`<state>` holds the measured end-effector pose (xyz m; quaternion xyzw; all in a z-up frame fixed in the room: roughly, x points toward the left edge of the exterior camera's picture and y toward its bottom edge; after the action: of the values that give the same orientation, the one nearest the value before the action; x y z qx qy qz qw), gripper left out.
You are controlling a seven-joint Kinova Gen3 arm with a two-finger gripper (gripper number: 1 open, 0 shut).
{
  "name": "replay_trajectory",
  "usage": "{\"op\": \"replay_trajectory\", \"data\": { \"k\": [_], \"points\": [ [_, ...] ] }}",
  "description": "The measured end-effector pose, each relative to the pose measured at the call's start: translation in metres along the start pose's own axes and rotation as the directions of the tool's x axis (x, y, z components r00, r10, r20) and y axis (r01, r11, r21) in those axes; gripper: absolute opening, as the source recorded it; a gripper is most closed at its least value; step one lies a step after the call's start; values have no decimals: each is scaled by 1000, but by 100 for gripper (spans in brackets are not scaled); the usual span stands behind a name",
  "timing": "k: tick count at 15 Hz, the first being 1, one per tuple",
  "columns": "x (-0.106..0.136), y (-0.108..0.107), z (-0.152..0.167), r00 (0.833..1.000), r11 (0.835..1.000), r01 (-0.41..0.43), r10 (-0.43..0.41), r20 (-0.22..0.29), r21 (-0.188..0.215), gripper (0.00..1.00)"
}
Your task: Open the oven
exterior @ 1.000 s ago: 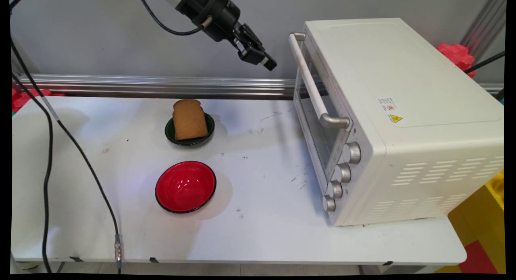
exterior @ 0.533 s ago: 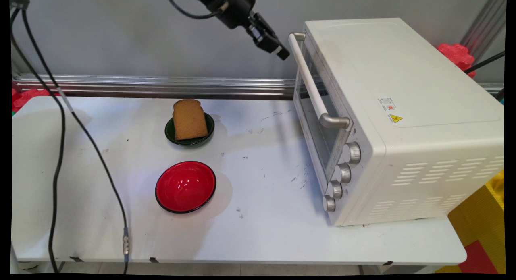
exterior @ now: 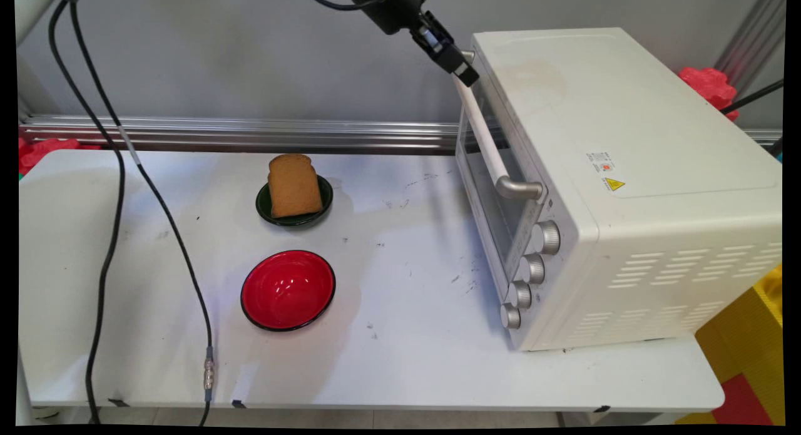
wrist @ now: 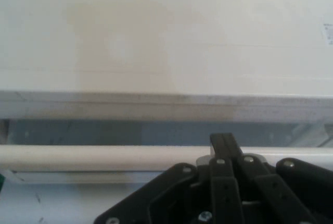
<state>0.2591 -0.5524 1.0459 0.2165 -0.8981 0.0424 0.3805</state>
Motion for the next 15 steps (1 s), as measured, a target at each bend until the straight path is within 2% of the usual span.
{"op": "replay_trajectory", "data": {
  "k": [10, 15],
  "points": [
    [-1, -8, 32, 999, 999, 25, -24, 26, -25, 0],
    [-1, -15, 46, 999, 999, 30, -30, 12, -19, 0]
  ]
}}
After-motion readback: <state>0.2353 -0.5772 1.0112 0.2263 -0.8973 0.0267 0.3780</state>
